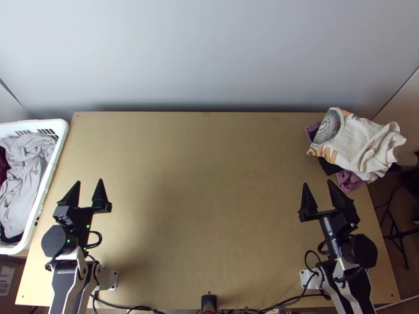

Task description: Fold the t-shirt

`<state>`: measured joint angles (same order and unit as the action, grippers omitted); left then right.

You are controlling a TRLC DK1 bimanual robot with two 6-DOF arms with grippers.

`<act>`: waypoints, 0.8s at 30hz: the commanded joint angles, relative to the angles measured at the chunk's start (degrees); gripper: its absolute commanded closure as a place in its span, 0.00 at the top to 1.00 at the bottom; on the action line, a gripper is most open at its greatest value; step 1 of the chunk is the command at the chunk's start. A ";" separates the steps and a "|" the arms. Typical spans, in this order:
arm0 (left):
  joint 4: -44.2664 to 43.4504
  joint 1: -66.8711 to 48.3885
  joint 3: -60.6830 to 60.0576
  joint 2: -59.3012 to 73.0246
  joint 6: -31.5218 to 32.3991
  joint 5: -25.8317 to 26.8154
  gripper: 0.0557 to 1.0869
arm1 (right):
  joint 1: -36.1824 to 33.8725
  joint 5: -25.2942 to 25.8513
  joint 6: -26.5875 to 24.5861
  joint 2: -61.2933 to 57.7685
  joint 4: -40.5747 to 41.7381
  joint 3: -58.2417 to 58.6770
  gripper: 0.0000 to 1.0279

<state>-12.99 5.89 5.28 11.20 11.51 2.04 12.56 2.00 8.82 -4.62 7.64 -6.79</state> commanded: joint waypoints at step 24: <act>25.21 -1.41 -0.88 -11.29 -7.20 -0.11 0.95 | -6.76 1.69 -4.95 4.89 -17.57 1.07 0.96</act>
<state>6.87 5.67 4.38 0.03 9.32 2.07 9.39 3.64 3.05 0.12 -4.56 -5.72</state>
